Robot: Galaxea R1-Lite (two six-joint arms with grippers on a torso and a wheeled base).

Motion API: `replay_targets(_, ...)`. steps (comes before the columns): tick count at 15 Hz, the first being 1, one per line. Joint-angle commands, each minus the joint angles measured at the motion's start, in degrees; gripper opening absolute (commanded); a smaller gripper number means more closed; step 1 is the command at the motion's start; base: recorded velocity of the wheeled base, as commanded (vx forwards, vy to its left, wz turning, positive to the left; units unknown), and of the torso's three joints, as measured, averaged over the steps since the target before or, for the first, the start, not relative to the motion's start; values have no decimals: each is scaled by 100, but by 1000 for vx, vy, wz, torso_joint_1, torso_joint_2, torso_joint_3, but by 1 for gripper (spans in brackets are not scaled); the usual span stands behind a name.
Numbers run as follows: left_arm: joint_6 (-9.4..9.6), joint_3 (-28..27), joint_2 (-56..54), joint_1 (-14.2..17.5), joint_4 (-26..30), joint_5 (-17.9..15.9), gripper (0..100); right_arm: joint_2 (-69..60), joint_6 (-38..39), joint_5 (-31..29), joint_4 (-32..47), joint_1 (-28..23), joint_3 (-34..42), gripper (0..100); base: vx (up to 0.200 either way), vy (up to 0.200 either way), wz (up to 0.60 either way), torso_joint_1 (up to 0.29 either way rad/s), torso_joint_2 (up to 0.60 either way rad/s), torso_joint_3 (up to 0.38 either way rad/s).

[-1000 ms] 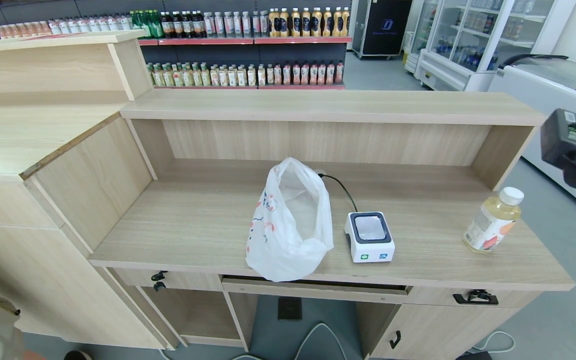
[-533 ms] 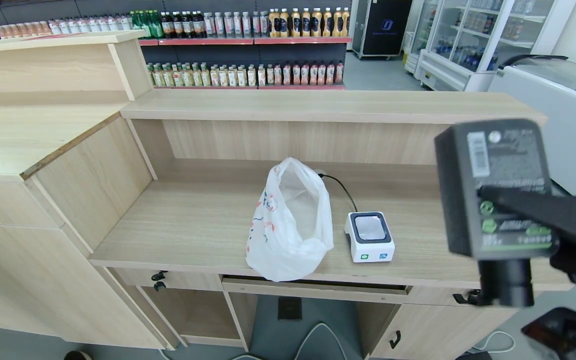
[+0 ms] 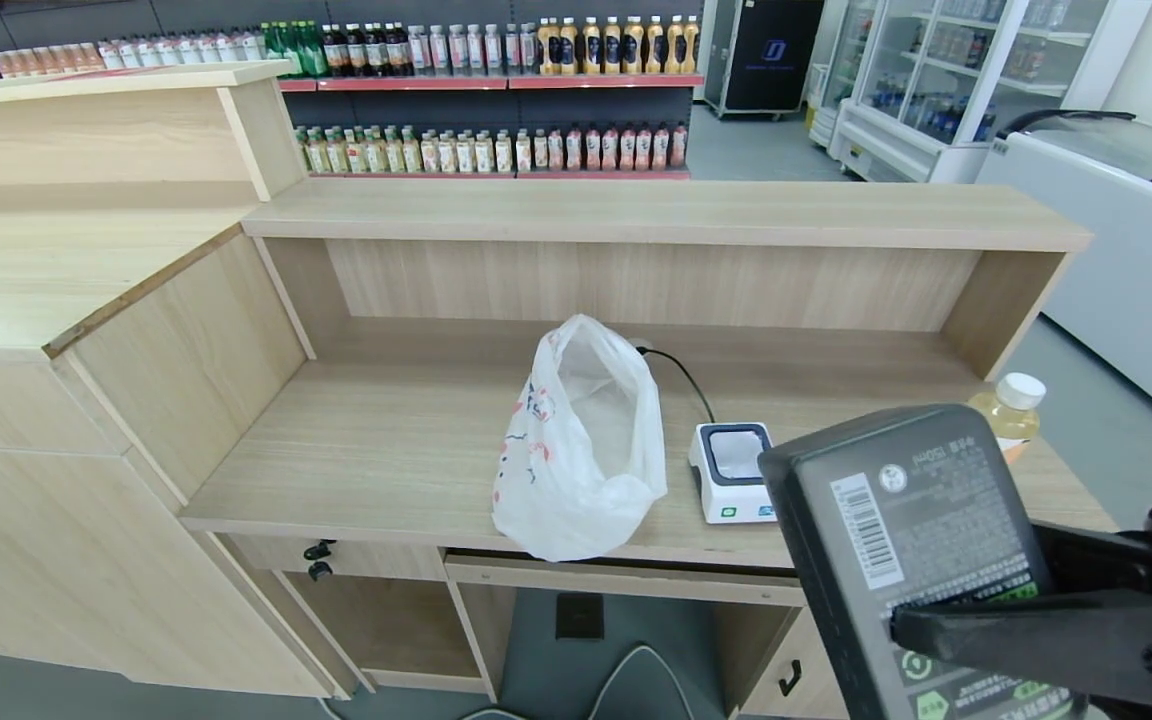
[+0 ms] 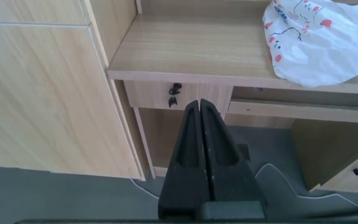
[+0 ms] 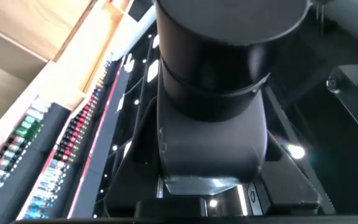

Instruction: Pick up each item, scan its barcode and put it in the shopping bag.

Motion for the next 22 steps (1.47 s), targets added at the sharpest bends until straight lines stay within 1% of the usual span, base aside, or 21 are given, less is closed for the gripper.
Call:
replay_targets(1,6,0,-2,0,0,2,0,135,159,-4,-7,1,-183,0,0,0,0,0,0,0)
replay_targets(3,-3,0,-2,0,0,2,0,416,545,-4,-7,-52,-324,0,0,0,0,0,0,0)
replay_targets(5,6,0,-2,0,0,2,0,680,730,-4,-7,-61,-350,0,0,0,0,0,0,0)
replay_targets(7,-3,0,-2,9,0,2,0,803,730,-13,2,1,-561,0,0,0,0,0,0,0)
replay_targets(9,6,0,-2,0,0,2,0,847,730,-303,-16,300,-588,0,0,0,0,0,0,0)
replay_targets(10,-3,0,-2,0,0,2,0,873,739,-321,-42,352,-597,0,0,0,0,0,0,0)
replay_targets(12,6,0,-2,0,0,2,0,1084,748,-356,-481,660,-684,0,0,0,0,0,0,0)
replay_targets(14,6,0,-2,0,0,2,0,1128,739,-356,-596,678,-676,0,0,0,0,0,0,0)
replay_targets(22,6,0,-2,0,0,2,0,1102,739,-365,-604,678,-640,0,0,0,0,0,0,0)
